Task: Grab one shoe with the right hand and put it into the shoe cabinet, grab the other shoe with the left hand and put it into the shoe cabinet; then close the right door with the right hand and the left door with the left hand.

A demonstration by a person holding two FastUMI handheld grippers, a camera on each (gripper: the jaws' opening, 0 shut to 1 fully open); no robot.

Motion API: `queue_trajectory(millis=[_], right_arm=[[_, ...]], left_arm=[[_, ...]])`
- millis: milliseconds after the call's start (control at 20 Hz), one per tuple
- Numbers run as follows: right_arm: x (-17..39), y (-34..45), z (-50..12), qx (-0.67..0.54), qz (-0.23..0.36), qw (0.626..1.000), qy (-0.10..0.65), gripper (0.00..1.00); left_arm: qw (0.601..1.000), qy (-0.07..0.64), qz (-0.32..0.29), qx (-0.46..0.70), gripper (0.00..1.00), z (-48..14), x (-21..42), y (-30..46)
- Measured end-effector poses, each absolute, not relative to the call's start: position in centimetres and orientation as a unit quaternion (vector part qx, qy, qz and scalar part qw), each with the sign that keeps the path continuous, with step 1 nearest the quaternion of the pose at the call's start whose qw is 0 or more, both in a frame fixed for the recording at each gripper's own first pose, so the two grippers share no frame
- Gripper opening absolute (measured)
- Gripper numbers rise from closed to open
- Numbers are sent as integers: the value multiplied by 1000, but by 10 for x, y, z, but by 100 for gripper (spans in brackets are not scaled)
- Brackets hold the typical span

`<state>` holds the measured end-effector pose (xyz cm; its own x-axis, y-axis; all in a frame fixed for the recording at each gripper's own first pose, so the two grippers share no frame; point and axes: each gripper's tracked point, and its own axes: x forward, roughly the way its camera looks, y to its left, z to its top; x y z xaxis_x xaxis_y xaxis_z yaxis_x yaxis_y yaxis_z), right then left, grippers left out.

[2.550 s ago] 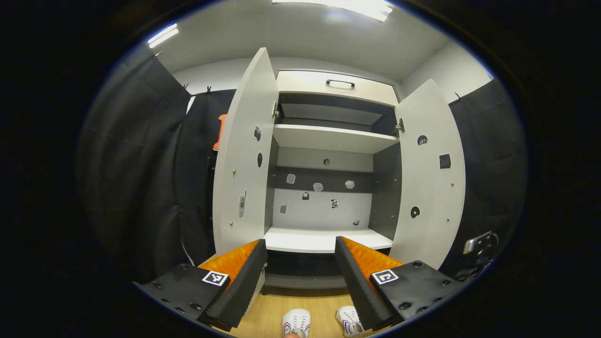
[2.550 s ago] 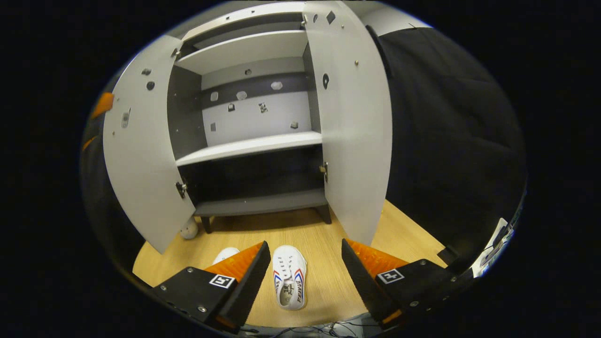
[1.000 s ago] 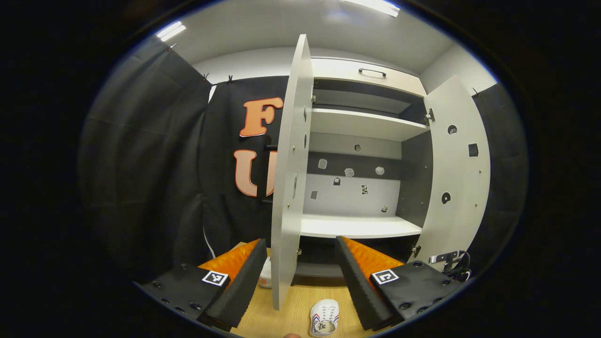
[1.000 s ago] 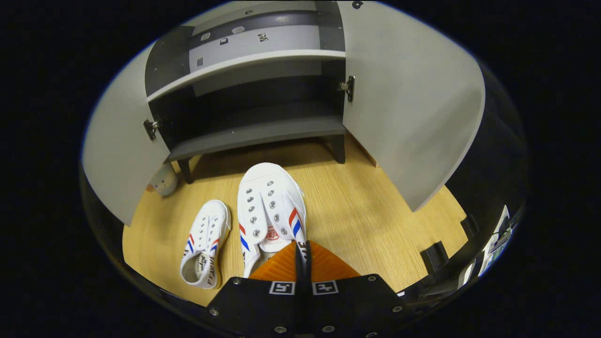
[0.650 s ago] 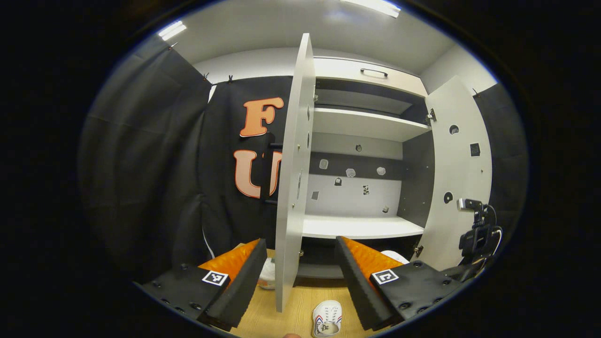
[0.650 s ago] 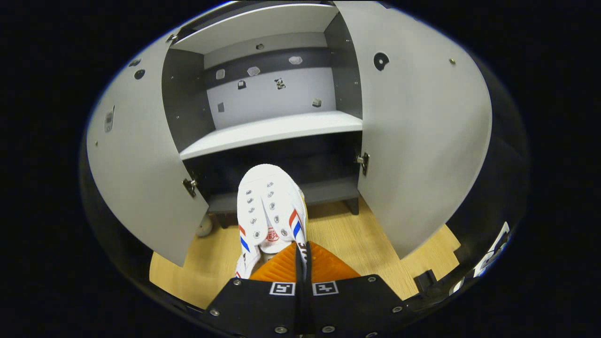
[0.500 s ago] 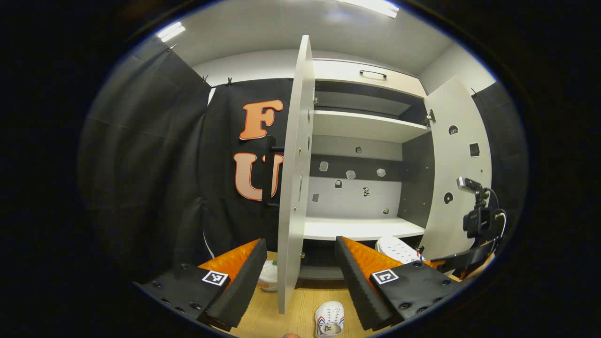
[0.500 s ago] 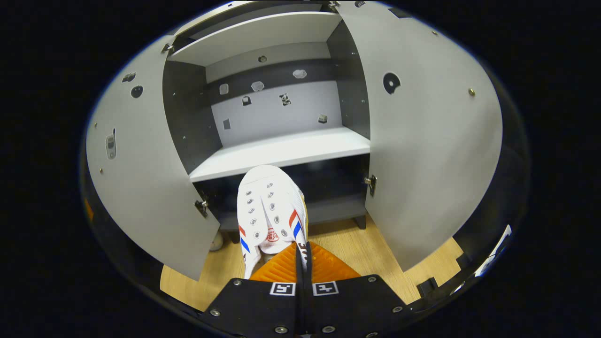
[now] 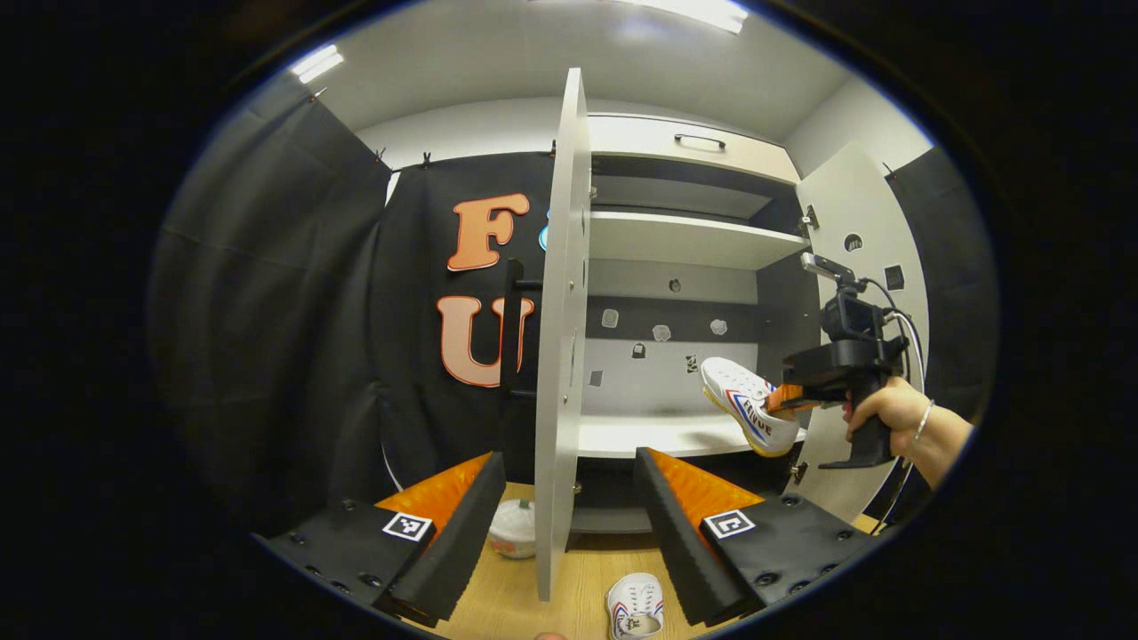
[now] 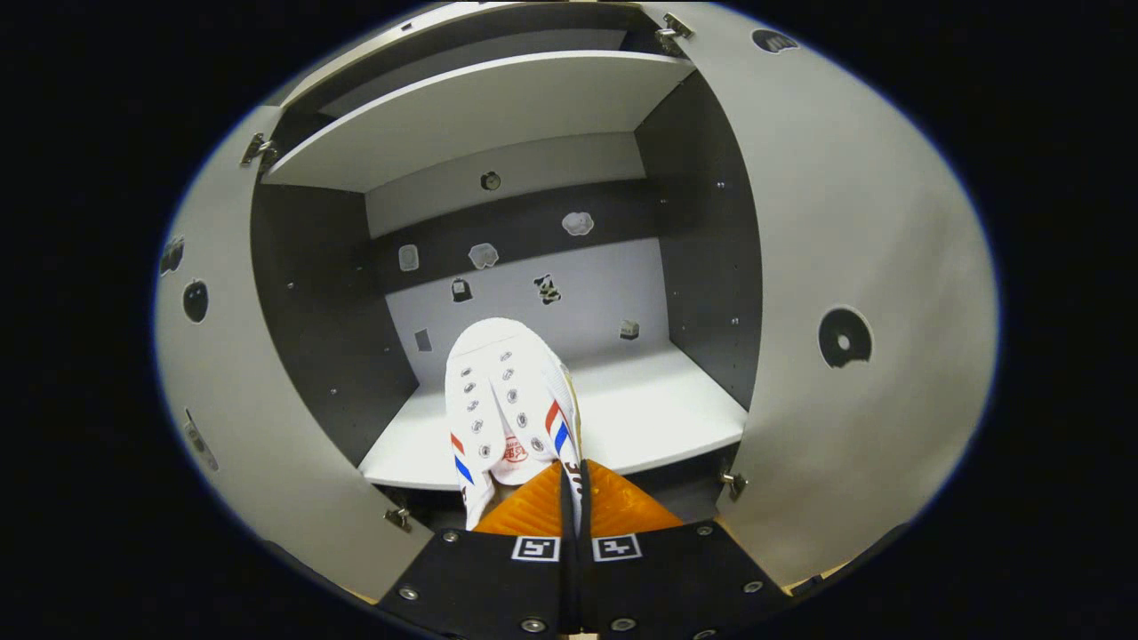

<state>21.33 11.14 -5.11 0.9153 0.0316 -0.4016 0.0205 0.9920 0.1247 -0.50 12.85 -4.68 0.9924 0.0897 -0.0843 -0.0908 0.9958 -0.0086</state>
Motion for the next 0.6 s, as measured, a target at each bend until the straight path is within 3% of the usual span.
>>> queue_trajectory(millis=[300,600], right_arm=[[274,108,-58,48,-34,972,227,0],[310,96,-108,26,-57,958,279,0]], left_arm=[[999,32,41,-9,95,-42,0,129],[998,40,51,-4,95,-45,1,137]])
